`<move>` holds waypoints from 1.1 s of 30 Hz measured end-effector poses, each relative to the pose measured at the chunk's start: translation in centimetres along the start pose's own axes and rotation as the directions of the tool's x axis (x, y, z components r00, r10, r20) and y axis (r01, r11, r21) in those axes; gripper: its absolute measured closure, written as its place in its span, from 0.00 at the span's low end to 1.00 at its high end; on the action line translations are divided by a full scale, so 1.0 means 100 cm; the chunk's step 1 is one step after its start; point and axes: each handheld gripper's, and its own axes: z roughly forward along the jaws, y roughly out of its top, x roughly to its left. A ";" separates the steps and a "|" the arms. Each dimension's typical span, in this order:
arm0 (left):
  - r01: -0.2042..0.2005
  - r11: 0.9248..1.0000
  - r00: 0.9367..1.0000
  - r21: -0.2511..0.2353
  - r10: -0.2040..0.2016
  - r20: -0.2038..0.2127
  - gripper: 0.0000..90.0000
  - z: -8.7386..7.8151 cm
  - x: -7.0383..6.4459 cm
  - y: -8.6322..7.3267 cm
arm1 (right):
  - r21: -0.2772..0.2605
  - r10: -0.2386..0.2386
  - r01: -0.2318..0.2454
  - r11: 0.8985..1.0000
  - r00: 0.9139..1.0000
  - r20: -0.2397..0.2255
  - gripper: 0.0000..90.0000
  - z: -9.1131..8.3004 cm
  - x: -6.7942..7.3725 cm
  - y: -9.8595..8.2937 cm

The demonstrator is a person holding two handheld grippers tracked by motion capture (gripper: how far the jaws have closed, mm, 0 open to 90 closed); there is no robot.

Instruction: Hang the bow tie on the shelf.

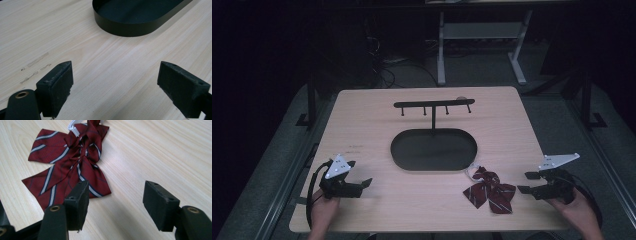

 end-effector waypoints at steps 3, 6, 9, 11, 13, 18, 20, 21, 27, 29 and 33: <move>-0.002 1.000 1.000 0.006 0.002 -0.001 0.15 0.000 0.000 0.000 | -0.004 0.009 -0.009 1.000 1.000 -0.010 0.41 -0.001 0.000 0.001; -0.008 1.000 1.000 0.005 0.008 -0.002 0.15 0.000 -0.001 0.000 | -0.003 0.002 -0.002 1.000 1.000 -0.015 0.41 -0.001 0.002 0.003; -0.009 1.000 1.000 0.008 0.009 0.003 0.15 0.000 -0.002 0.000 | 0.000 -0.003 0.003 1.000 1.000 -0.024 0.41 0.000 0.004 0.006; -0.006 1.000 1.000 -0.001 0.006 0.004 0.15 0.000 -0.002 0.000 | 0.013 -0.017 0.018 1.000 1.000 -0.022 0.41 0.000 0.010 0.013; -0.008 1.000 1.000 0.005 0.008 0.003 0.15 0.000 -0.002 0.000 | 0.010 -0.036 0.036 0.999 0.999 -0.015 0.40 0.000 0.012 0.016; -0.007 1.000 1.000 0.007 0.007 -0.002 0.15 -0.001 -0.002 -0.001 | 0.021 -0.013 0.014 1.000 0.999 -0.031 0.36 0.002 0.015 0.026; -0.008 1.000 1.000 0.006 0.008 -0.003 0.15 -0.001 -0.001 -0.001 | 0.021 -0.012 0.013 1.000 0.999 -0.046 0.35 0.002 0.014 0.028; -0.008 1.000 1.000 0.004 0.008 -0.004 0.15 -0.001 -0.001 -0.001 | 0.024 -0.010 0.012 1.000 0.998 -0.064 0.32 0.004 0.015 0.032; -0.006 1.000 1.000 0.008 0.006 -0.006 0.15 -0.001 -0.002 0.000 | 0.039 0.000 0.003 0.999 0.997 -0.081 0.31 0.008 0.018 0.043; -0.006 1.000 1.000 0.006 0.006 -0.006 0.15 -0.001 -0.002 0.000 | 0.054 -0.011 0.016 0.998 0.996 -0.091 0.31 0.011 0.020 0.048; -0.007 1.000 1.000 0.004 0.007 -0.006 0.15 -0.001 -0.002 -0.001 | 0.081 -0.020 0.026 0.996 0.997 -0.081 0.35 0.015 0.024 0.059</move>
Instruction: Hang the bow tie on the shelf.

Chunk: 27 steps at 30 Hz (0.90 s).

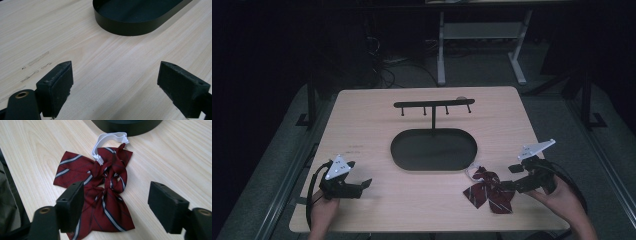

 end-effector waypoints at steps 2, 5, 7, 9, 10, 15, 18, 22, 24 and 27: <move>0.002 1.000 1.000 -0.001 -0.002 0.002 0.15 0.000 0.000 0.000 | 0.007 -0.007 0.007 1.000 1.000 0.001 0.35 0.001 0.001 0.004; 0.004 1.000 1.000 -0.004 -0.004 0.002 0.15 0.000 0.000 0.000 | 0.025 -0.032 0.031 0.999 0.999 0.020 0.38 0.005 0.005 0.016; 0.004 1.000 1.000 -0.003 -0.004 0.001 0.15 -0.001 0.000 0.000 | 0.059 -0.056 0.054 0.997 0.998 0.025 0.41 0.010 0.008 0.030; 0.005 1.000 1.000 -0.004 -0.005 0.002 0.15 -0.001 0.000 0.000 | 0.074 -0.064 0.062 0.995 0.997 0.031 0.42 0.014 0.008 0.036; 0.005 1.000 1.000 -0.004 -0.005 0.002 0.15 -0.001 0.000 0.000 | 0.074 -0.064 0.062 0.995 0.997 0.031 0.42 0.014 0.008 0.036; 0.006 1.000 1.000 -0.007 -0.006 0.002 0.15 -0.001 0.000 0.000 | 0.100 -0.064 0.060 0.993 0.997 0.036 0.46 0.022 0.006 0.051; 0.005 1.000 1.000 -0.006 -0.005 0.004 0.15 -0.001 0.000 0.000 | 0.118 -0.069 0.063 0.991 0.997 0.041 0.48 0.025 0.006 0.058; 0.005 1.000 1.000 -0.006 -0.005 0.003 0.15 -0.001 0.000 0.000 | 0.135 -0.079 0.072 0.988 0.996 0.048 0.50 0.031 0.006 0.066; 0.006 1.000 1.000 -0.006 -0.006 0.004 0.15 -0.001 0.000 0.000 | 0.149 -0.081 0.072 0.986 0.996 0.050 0.51 0.035 0.005 0.070; 0.010 1.000 1.000 -0.006 -0.010 0.005 0.15 -0.001 0.000 0.000 | 0.165 -0.079 0.069 0.984 0.995 0.054 0.54 0.043 0.003 0.077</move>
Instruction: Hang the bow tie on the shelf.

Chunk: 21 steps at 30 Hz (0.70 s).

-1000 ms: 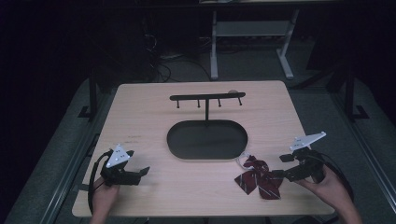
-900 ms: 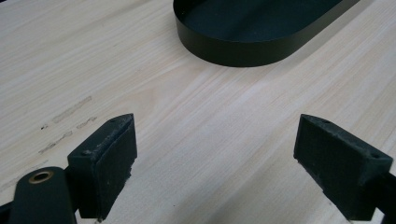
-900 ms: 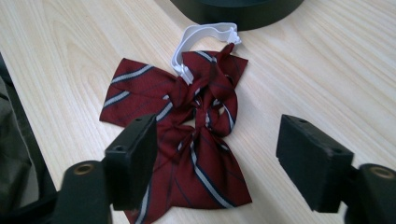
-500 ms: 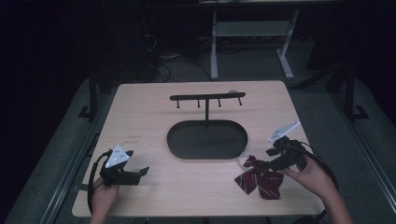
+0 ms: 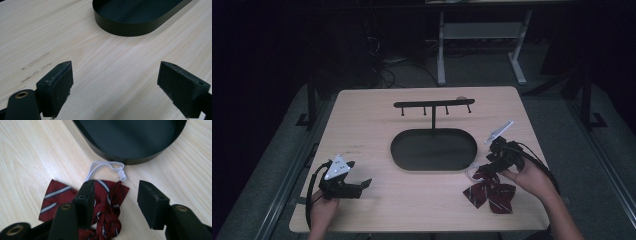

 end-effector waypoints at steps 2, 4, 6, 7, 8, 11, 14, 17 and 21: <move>0.000 1.000 1.000 0.001 0.000 0.000 0.15 0.000 0.000 0.000 | 0.016 -0.004 0.004 1.000 1.000 -0.002 0.55 0.005 0.000 0.003; -0.001 1.000 1.000 -0.001 0.001 -0.001 0.15 0.000 0.000 0.000 | 0.027 -0.003 0.003 1.000 1.000 -0.001 0.55 0.007 0.000 0.003; 0.010 1.000 1.000 -0.007 -0.010 0.001 0.15 0.000 0.000 0.000 | 0.061 0.003 -0.004 0.998 1.000 0.008 0.58 0.015 0.000 0.006; 0.010 1.000 1.000 -0.005 -0.010 0.003 0.15 0.000 -0.001 0.000 | 0.067 0.007 -0.007 0.998 1.000 0.006 0.58 0.016 -0.001 0.007; 0.010 1.000 1.000 -0.005 -0.010 0.003 0.15 0.000 -0.001 0.000 | 0.067 0.007 -0.007 0.998 1.000 0.006 0.58 0.016 -0.001 0.007; 0.004 1.000 1.000 -0.001 -0.004 0.002 0.15 0.000 -0.001 0.001 | 0.090 0.012 -0.013 0.996 1.000 0.005 0.63 0.022 -0.004 0.010; 0.002 1.000 1.000 0.000 -0.002 0.002 0.15 0.000 0.000 0.001 | 0.112 0.021 -0.021 0.994 1.000 0.004 0.65 0.027 -0.006 0.010; -0.002 1.000 1.000 0.000 0.002 0.002 0.15 0.000 0.000 0.001 | 0.155 0.028 -0.028 0.988 1.000 0.003 0.69 0.034 -0.008 0.011; 0.001 1.000 1.000 -0.001 -0.001 0.004 0.15 0.000 0.000 0.001 | 0.188 0.028 -0.030 0.982 1.000 0.012 0.75 0.039 -0.009 0.011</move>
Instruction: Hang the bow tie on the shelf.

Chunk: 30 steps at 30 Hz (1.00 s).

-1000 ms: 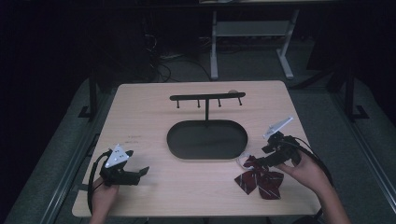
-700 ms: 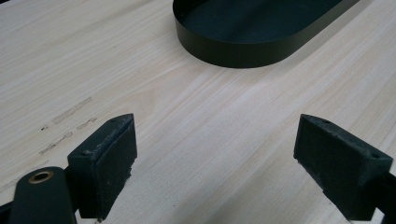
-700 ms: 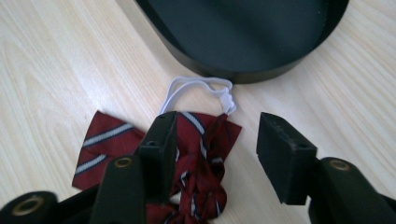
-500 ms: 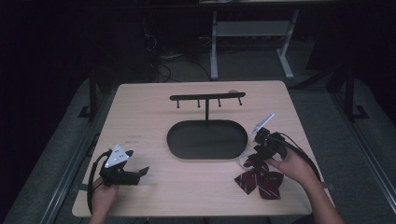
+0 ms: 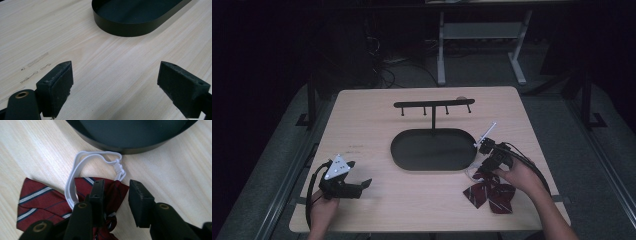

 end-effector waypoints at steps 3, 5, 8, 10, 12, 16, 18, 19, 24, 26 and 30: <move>-0.001 1.000 1.000 0.000 0.001 0.000 0.15 0.000 0.000 0.000 | 0.013 -0.003 0.003 1.000 1.000 -0.004 0.81 0.001 0.000 0.000; 0.000 1.000 1.000 0.000 0.000 0.000 0.15 0.000 0.000 0.000 | 0.015 -0.004 0.004 1.000 1.000 -0.005 0.83 0.001 0.000 0.000; 0.000 1.000 1.000 0.000 0.000 0.001 0.15 0.000 0.000 0.000 | 0.013 -0.013 0.013 1.000 1.000 -0.009 0.90 0.000 0.000 -0.001; -0.002 1.000 1.000 0.000 0.002 0.001 0.15 0.000 0.000 0.000 | 0.008 -0.015 0.015 1.000 1.000 -0.008 0.94 -0.002 -0.001 -0.003; -0.001 1.000 1.000 -0.001 0.001 0.000 0.15 0.000 0.000 0.000 | 0.006 -0.014 0.014 1.000 1.000 -0.008 0.95 -0.003 -0.001 -0.004; 0.000 1.000 1.000 0.001 0.000 0.000 0.15 0.000 0.000 0.000 | -0.029 -0.013 0.013 1.000 1.000 -0.003 0.96 -0.010 -0.002 -0.006; 0.001 1.000 1.000 0.001 -0.001 0.001 0.15 0.000 0.000 0.000 | -0.042 -0.012 0.012 0.999 1.000 -0.006 0.96 -0.013 -0.001 -0.007; 0.001 1.000 1.000 0.001 -0.001 0.001 0.15 0.000 0.000 0.000 | -0.042 -0.012 0.012 0.999 1.000 -0.006 0.96 -0.013 -0.001 -0.007; -0.002 1.000 1.000 0.003 0.002 0.000 0.15 0.001 -0.001 0.000 | -0.075 -0.027 0.027 0.997 1.000 -0.001 0.96 -0.025 0.002 -0.010; -0.002 1.000 1.000 0.003 0.002 0.002 0.15 0.001 -0.001 0.000 | -0.092 -0.035 0.035 0.995 0.999 -0.004 0.96 -0.031 0.004 -0.010; -0.001 1.000 1.000 0.003 0.001 0.002 0.15 0.001 -0.001 0.000 | -0.129 -0.054 0.053 0.990 0.999 -0.007 0.96 -0.044 0.006 -0.010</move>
